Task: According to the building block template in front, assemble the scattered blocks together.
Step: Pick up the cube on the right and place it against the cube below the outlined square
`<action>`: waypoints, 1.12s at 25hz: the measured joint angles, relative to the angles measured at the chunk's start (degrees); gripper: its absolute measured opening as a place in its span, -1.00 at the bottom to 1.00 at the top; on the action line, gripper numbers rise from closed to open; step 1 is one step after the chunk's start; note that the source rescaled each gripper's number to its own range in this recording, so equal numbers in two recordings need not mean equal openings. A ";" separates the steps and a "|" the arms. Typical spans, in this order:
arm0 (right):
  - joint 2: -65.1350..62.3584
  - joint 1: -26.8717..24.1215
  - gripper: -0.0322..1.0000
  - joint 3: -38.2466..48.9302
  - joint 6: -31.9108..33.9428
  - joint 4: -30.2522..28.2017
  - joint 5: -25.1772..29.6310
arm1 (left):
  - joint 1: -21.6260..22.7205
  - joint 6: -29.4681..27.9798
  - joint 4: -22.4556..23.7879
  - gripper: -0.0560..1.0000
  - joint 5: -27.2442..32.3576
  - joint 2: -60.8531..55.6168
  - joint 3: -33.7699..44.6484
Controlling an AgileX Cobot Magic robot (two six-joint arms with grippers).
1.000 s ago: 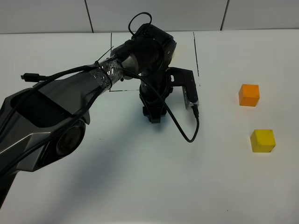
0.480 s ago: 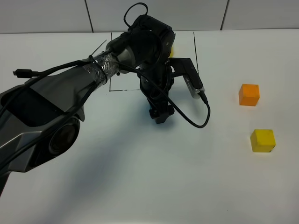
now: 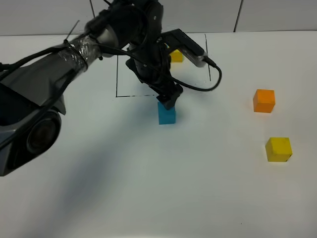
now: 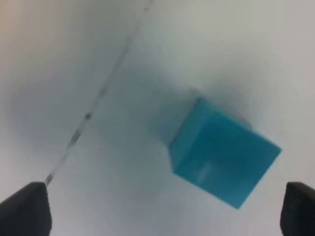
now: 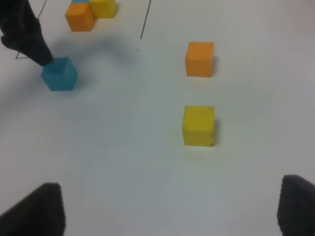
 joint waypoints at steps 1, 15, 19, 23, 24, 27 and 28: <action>0.00 0.00 0.51 0.00 0.00 0.00 0.00 | 1.13 -1.47 0.01 0.92 0.01 -0.42 0.05; 0.00 0.00 0.51 0.00 0.00 0.00 -0.01 | 20.91 -4.87 -7.13 0.81 0.01 -14.27 13.40; 0.00 0.00 0.51 0.00 0.00 0.00 -0.06 | 24.48 -4.89 -7.24 0.76 0.01 -19.38 19.41; 0.00 0.00 0.51 0.00 0.00 0.00 -0.06 | 25.76 -4.94 -7.18 0.72 -1.00 -25.07 26.14; 0.00 0.00 0.51 0.00 0.00 0.00 -0.06 | 25.80 -4.94 -7.18 0.71 -1.55 -26.49 27.54; 0.00 0.00 0.51 0.00 0.00 0.00 -0.06 | 25.82 -4.94 -7.34 0.69 -2.82 -30.49 32.17; 0.00 0.00 0.51 0.00 0.00 0.00 -0.06 | 25.82 -4.94 -7.41 0.68 -3.27 -31.91 33.72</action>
